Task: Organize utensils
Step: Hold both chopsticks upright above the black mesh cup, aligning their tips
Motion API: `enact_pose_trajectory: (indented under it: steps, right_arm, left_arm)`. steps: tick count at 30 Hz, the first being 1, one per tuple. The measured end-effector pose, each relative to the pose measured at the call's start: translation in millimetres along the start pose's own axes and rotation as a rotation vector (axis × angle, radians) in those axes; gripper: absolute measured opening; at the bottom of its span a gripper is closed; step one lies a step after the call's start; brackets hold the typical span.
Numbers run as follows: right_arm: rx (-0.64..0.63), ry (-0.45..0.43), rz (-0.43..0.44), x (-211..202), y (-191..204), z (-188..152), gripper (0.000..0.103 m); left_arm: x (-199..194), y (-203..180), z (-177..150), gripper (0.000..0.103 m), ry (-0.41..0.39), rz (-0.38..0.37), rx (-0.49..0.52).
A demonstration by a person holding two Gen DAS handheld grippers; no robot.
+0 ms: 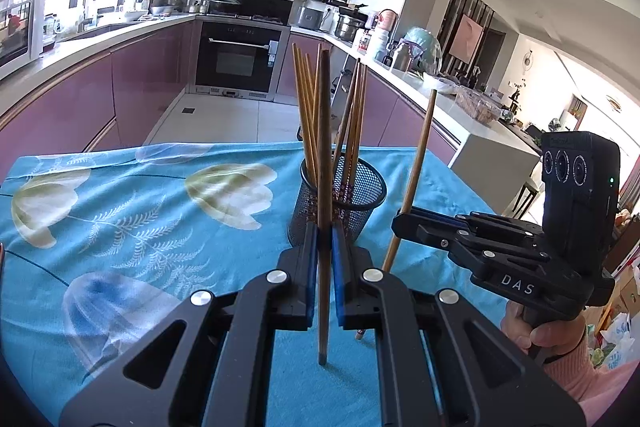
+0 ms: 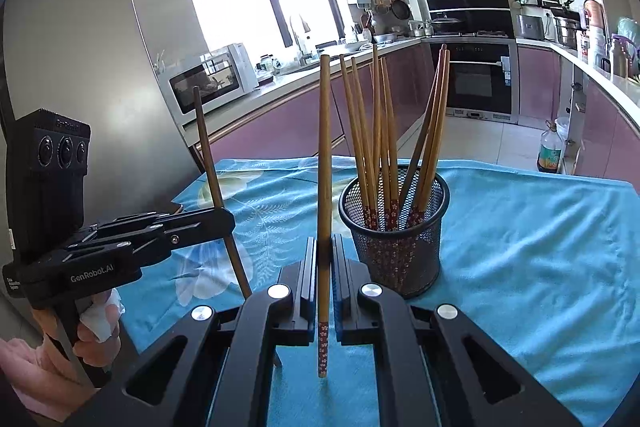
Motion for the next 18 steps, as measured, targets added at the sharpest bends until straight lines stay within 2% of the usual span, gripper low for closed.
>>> enact_pose_trajectory:
  steps: [18]
  right_arm:
    - [0.001, -0.014, -0.004, -2.7, -0.8, 3.8, 0.006]
  left_arm:
    - [0.4, -4.9, 3.3, 0.008, -0.004, -0.008, 0.005]
Point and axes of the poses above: each gripper's, at about its wrist camera, not at the fingertips, and x roughly the way its jaws point, y to its left, z to its top, the point moved 4 cm from there along x, roughly the way its jaws point, and after that the axes turned 3 degrees about z, right-handed, at the moved point
